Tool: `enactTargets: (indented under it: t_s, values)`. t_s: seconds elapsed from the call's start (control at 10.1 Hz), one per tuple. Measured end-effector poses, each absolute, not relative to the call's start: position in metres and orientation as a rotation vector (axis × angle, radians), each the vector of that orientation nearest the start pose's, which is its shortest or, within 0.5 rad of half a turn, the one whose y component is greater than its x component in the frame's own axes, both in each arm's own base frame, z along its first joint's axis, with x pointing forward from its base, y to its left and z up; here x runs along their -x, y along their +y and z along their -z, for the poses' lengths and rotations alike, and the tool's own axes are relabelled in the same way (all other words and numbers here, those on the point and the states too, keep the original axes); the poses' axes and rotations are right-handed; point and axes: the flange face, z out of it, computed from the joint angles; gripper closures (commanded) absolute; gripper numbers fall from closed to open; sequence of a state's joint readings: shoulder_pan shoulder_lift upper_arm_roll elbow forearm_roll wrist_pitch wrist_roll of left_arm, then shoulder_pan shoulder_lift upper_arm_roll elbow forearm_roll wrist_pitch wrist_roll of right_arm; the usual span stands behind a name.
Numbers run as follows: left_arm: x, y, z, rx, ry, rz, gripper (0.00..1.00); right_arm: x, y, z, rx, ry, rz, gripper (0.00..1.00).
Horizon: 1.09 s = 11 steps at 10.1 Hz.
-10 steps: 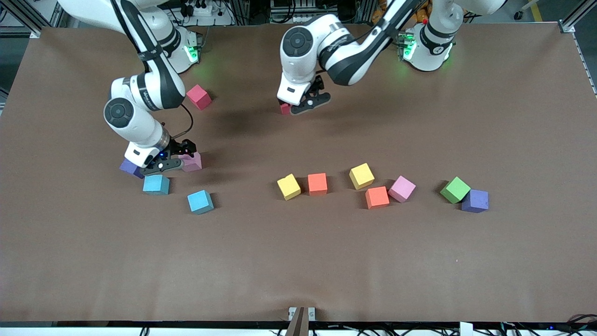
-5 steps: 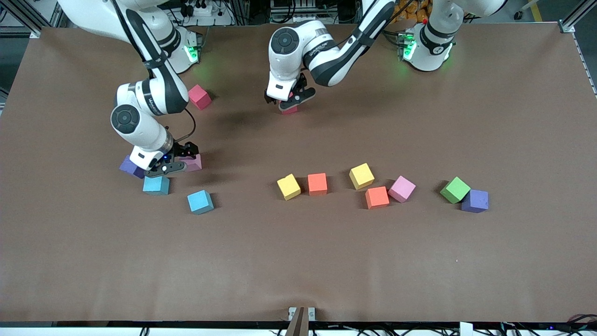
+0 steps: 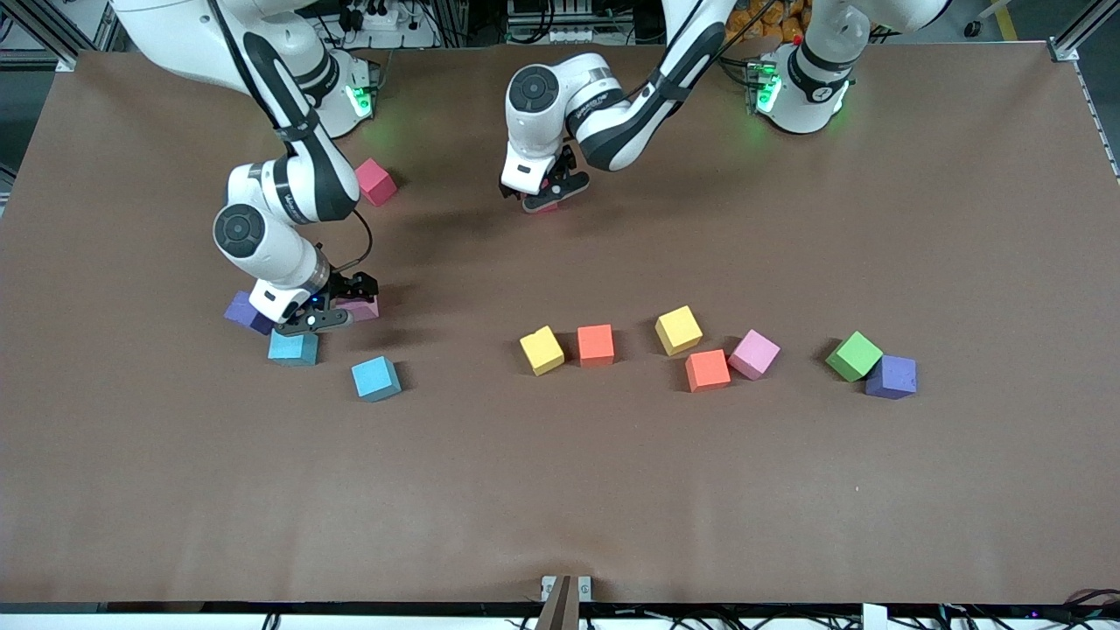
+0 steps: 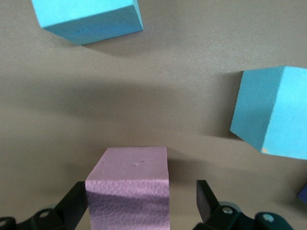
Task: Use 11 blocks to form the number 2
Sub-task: 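Grasp the lavender cube with the right gripper while the left gripper grasps pink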
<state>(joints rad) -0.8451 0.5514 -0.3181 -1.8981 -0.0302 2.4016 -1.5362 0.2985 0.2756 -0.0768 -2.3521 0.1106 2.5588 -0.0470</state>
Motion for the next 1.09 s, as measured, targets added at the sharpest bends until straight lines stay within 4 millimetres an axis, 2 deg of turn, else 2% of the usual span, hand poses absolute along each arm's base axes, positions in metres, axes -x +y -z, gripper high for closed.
enactTargets:
  t_s: [0.2,0.3,0.4,0.5,0.59,0.69,0.79,0.89,1.09]
  values:
    - [-0.252,-0.577,-0.208,3.069,-0.669,-0.3,0.0,-0.493,0.109,-0.202,3.098,-0.273,-0.124,0.0]
    - [-0.25,-0.577,-0.204,3.067,-0.663,-0.303,0.04,-0.493,0.109,-0.201,3.099,-0.275,-0.127,0.36]
    - [-0.246,-0.578,-0.201,3.069,-0.636,-0.29,0.24,-0.493,0.112,-0.2,3.098,-0.284,-0.127,0.93]
    - [-0.244,-0.578,-0.2,3.075,-0.589,-0.255,0.48,-0.492,0.116,-0.199,3.097,-0.294,-0.128,1.0]
    - [-0.244,-0.578,-0.197,3.079,-0.55,-0.226,0.69,-0.491,0.118,-0.199,3.097,-0.301,-0.129,1.0]
    - [-0.242,-0.577,-0.194,3.081,-0.507,-0.198,0.73,-0.491,0.123,-0.2,3.095,-0.318,-0.124,1.0]
    - [-0.239,-0.579,-0.194,3.088,-0.475,-0.179,0.89,-0.491,0.131,-0.201,3.093,-0.341,-0.117,1.0]
    - [-0.236,-0.58,-0.195,3.092,-0.457,-0.175,0.89,-0.493,0.138,-0.206,3.09,-0.36,-0.097,1.0]
    - [-0.215,-0.588,-0.199,3.109,-0.393,-0.197,0.89,-0.508,0.145,-0.23,3.072,-0.424,-0.077,1.0]
